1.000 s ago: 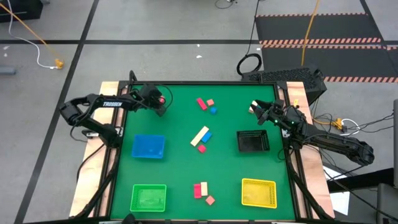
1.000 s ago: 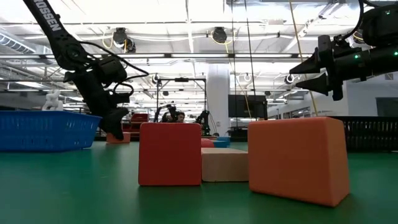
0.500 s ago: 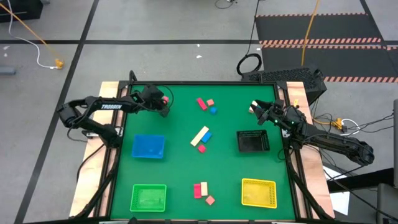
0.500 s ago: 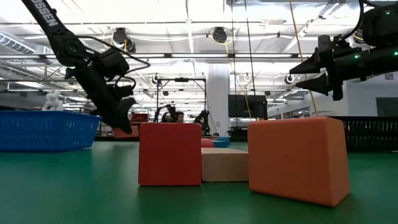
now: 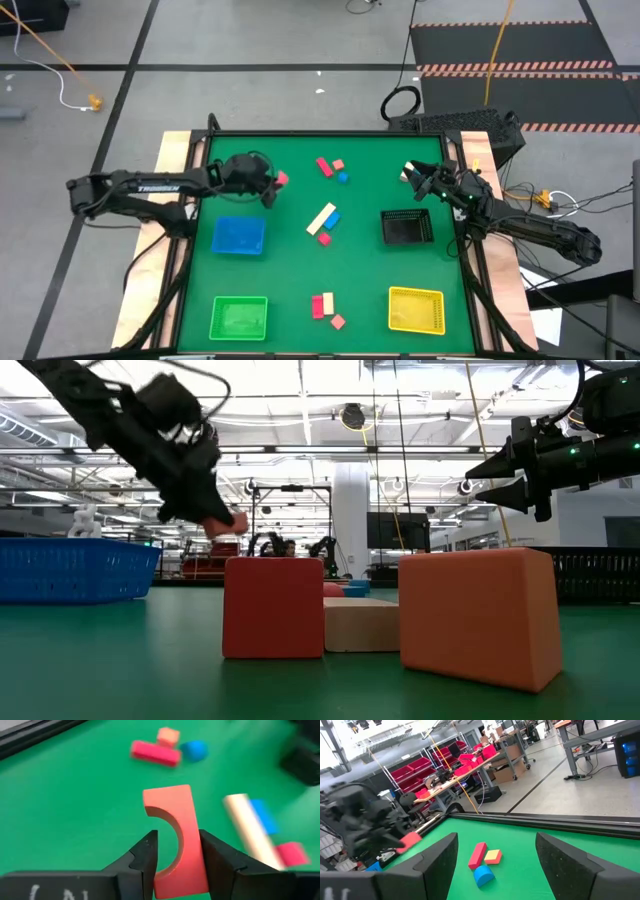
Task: Sort & place blocks by color
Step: Put the top left orange block into the blue bin
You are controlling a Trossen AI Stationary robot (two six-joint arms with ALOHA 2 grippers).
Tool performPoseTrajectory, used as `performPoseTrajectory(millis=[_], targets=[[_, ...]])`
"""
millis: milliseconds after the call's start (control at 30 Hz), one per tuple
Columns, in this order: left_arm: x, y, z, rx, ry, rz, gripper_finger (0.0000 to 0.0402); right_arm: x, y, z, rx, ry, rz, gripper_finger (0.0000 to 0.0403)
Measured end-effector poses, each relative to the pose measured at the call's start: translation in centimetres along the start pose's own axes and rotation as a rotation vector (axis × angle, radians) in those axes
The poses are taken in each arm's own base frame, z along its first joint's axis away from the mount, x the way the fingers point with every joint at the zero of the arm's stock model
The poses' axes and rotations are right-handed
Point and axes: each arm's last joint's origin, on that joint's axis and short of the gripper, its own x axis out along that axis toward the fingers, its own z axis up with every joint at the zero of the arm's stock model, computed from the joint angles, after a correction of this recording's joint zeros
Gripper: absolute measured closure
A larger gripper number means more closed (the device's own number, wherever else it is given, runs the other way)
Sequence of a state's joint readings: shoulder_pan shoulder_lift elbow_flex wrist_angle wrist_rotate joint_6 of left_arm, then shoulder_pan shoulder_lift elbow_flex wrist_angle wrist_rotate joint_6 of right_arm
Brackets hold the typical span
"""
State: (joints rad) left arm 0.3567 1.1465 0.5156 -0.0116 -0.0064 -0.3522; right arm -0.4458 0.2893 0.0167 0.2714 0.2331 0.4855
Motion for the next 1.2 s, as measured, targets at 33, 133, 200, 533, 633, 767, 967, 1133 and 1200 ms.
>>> performPoseTrajectory(millis=[33,133,200,533,633,767,967,1133,1200], targets=[[-0.4,-0.6,-0.1,0.0,-0.01,-0.013,0.0275,0.0,0.0,0.0,0.0,0.0,0.0,0.0144],[-1.5,-2.5,-0.5,-0.003,-0.019,-0.069,0.0276,0.0,0.0,0.0,0.0,0.0,0.0,0.0144],[-2.3,-3.3,-1.2,-0.004,0.021,-0.1,0.0277,0.0,0.0,0.0,0.0,-0.001,0.0,0.0144],[-5.4,-5.9,-4.3,-0.12,0.219,-0.176,0.0275,0.0,0.0,0.0,0.0,0.0,0.0,0.0144],[-6.4,-6.0,-5.2,-0.136,0.287,-0.174,0.0276,0.0,0.0,0.0,0.0,0.0,0.0,0.0144],[-7.5,-5.9,-6.0,-0.19,0.364,-0.17,0.0274,0.0,0.0,0.0,0.0,0.0,0.0,0.0144],[-8.8,-5.2,-7.4,-0.234,0.481,-0.08,0.0273,0.0,0.0,0.0,0.0,0.0,0.0,0.0144],[-9.1,-4.6,-8.3,-0.214,0.557,0.013,0.0272,0.0,0.0,0.0,0.0,0.0,0.0,0.0144],[-9.0,-4.4,-8.4,-0.207,0.555,0.041,0.0272,0.0,0.0,0.0,0.0,0.001,0.0,0.0144]])
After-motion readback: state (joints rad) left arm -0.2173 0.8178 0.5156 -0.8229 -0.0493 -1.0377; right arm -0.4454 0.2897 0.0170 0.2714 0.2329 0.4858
